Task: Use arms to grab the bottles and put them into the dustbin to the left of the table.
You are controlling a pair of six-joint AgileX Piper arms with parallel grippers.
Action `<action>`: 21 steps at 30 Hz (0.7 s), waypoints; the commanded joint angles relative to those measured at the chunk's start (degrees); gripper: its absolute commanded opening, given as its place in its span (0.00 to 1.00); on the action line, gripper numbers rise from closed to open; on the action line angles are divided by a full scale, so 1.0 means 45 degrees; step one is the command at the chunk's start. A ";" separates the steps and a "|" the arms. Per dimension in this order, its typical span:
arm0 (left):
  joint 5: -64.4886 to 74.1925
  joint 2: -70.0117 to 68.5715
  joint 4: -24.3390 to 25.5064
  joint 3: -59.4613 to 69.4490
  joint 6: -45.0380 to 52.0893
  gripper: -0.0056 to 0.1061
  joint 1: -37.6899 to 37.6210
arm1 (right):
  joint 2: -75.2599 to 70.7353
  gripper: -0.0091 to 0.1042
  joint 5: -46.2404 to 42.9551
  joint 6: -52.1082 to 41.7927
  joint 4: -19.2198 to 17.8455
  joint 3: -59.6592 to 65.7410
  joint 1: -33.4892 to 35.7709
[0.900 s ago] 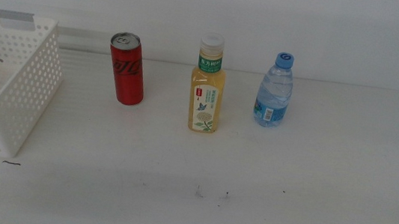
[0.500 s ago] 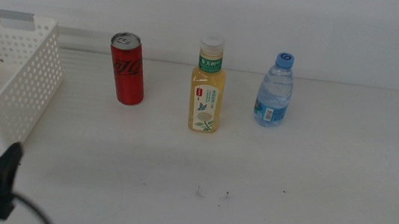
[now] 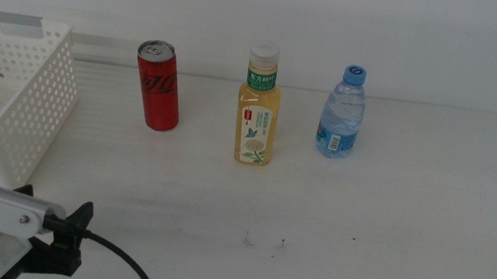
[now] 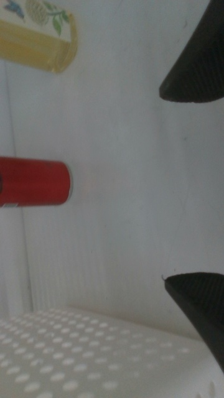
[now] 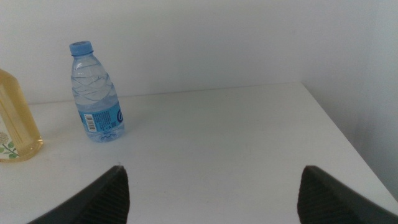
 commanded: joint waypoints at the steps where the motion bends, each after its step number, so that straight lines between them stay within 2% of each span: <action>1: -0.0457 0.0115 0.0197 0.0051 -0.0145 0.89 -0.0042 | -0.0049 0.86 -0.0124 -0.0038 -0.0151 0.0043 -0.0064; 21: -0.0457 0.0113 0.0330 -0.0551 -0.1094 0.89 -0.0042 | -0.0049 0.86 -0.0124 -0.0038 -0.0151 0.0043 -0.0064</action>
